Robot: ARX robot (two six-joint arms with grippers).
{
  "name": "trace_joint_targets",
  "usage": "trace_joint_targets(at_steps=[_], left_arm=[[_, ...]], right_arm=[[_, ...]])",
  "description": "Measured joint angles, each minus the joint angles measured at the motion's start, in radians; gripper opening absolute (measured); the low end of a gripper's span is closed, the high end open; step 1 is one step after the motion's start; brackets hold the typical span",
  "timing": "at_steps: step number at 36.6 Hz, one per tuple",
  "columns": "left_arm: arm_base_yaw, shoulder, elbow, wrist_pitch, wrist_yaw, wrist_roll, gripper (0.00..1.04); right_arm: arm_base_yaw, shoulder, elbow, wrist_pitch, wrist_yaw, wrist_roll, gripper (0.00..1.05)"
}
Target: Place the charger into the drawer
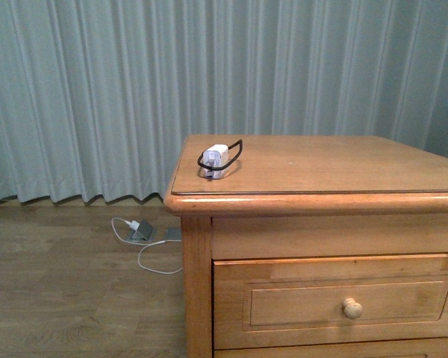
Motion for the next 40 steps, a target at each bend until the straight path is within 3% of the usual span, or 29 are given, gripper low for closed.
trace_joint_targets(at_steps=[4, 17, 18, 20, 22, 25, 32, 40], left_arm=[[0.0, 0.0, 0.0, 0.0, 0.0, 0.0, 0.98], [0.0, 0.0, 0.0, 0.0, 0.0, 0.0, 0.98], [0.0, 0.0, 0.0, 0.0, 0.0, 0.0, 0.98], [0.0, 0.0, 0.0, 0.0, 0.0, 0.0, 0.98], [0.0, 0.0, 0.0, 0.0, 0.001, 0.0, 0.98], [0.0, 0.0, 0.0, 0.0, 0.001, 0.0, 0.98], [0.0, 0.0, 0.0, 0.0, 0.001, 0.0, 0.98], [0.0, 0.0, 0.0, 0.0, 0.0, 0.0, 0.98]], right_arm=[[0.0, 0.0, 0.0, 0.0, 0.0, 0.0, 0.97], [0.0, 0.0, 0.0, 0.0, 0.0, 0.0, 0.96], [-0.003, 0.004, 0.001, -0.008, -0.013, -0.006, 0.96], [-0.03, 0.071, 0.043, -0.122, -0.135, -0.053, 0.96], [-0.031, 0.175, 0.056, -0.121, -0.175, -0.069, 0.96], [-0.01, 0.352, 0.083, -0.033, -0.172, -0.068, 0.96], [0.08, 0.886, 0.165, 0.336, -0.097, -0.058, 0.96], [0.148, 1.283, 0.294, 0.536, -0.02, -0.041, 0.96]])
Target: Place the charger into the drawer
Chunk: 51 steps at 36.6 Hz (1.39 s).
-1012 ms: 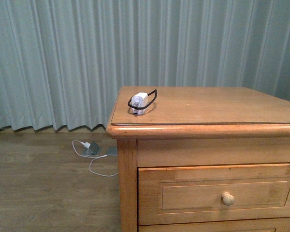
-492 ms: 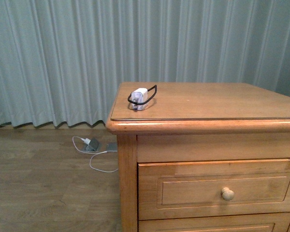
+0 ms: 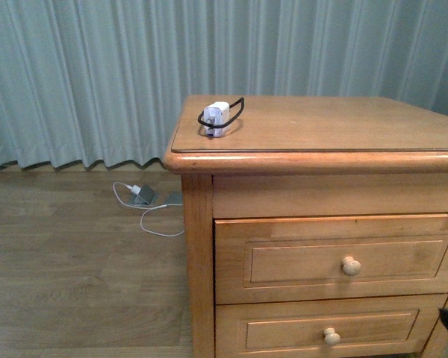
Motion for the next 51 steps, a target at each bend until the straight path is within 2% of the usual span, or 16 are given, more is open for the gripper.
trace_joint_targets(at_steps=[11, 20, 28, 37, 51], left_arm=[[0.0, 0.0, 0.0, 0.0, 0.0, 0.0, 0.98], [0.0, 0.0, 0.0, 0.0, 0.0, 0.0, 0.98], [0.0, 0.0, 0.0, 0.0, 0.0, 0.0, 0.98], [0.0, 0.0, 0.0, 0.0, 0.0, 0.0, 0.98], [0.0, 0.0, 0.0, 0.0, 0.0, 0.0, 0.98]], right_arm=[[0.053, 0.356, 0.182, 0.162, 0.058, 0.019, 0.96], [0.083, 0.594, 0.362, 0.186, 0.096, 0.038, 0.96], [0.107, 0.718, 0.484, 0.186, 0.115, 0.049, 0.96], [0.092, 0.835, 0.587, 0.188, 0.138, 0.071, 0.96], [0.098, 0.843, 0.602, 0.202, 0.141, 0.09, 0.96]])
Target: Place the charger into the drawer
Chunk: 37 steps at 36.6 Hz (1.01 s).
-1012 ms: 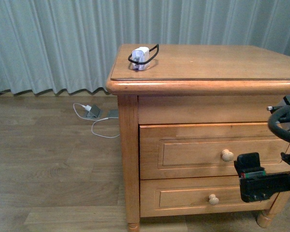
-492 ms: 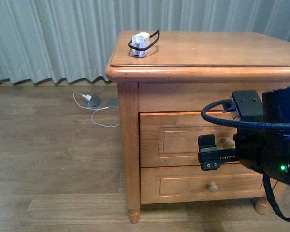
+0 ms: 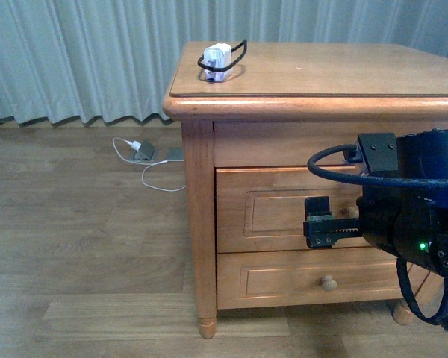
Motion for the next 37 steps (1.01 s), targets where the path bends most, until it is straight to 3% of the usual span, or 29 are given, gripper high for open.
trace_joint_targets(at_steps=[15, 20, 31, 37], left_arm=[[0.0, 0.0, 0.0, 0.0, 0.0, 0.0, 0.98], [0.0, 0.0, 0.0, 0.0, 0.0, 0.0, 0.98], [0.0, 0.0, 0.0, 0.0, 0.0, 0.0, 0.98], [0.0, 0.0, 0.0, 0.0, 0.0, 0.0, 0.98]], right_arm=[[-0.002, 0.031, 0.018, -0.001, 0.01, 0.0, 0.94], [-0.003, 0.032, 0.018, 0.0, 0.011, 0.0, 0.68], [-0.007, 0.036, 0.018, 0.004, 0.024, -0.002, 0.29], [-0.008, 0.036, 0.014, 0.004, 0.026, 0.0, 0.24]])
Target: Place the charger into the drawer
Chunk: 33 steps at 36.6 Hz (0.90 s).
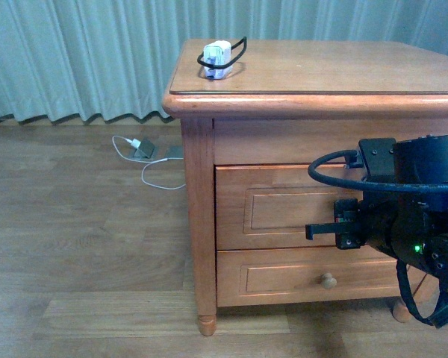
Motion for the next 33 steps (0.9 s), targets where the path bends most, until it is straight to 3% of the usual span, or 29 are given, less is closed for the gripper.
trace_joint_targets(at_steps=[9, 17, 26, 33], left_arm=[[0.0, 0.0, 0.0, 0.0, 0.0, 0.0, 0.98], [0.0, 0.0, 0.0, 0.0, 0.0, 0.0, 0.98], [0.0, 0.0, 0.0, 0.0, 0.0, 0.0, 0.98], [0.0, 0.0, 0.0, 0.0, 0.0, 0.0, 0.98]], right_arm=[[-0.009, -0.024, -0.05, 0.016, -0.035, 0.005, 0.23], [-0.034, -0.142, -0.212, 0.01, -0.098, 0.011, 0.23], [-0.08, -0.318, -0.412, -0.051, -0.193, 0.014, 0.23], [-0.088, -0.445, -0.527, -0.121, -0.209, 0.005, 0.22]])
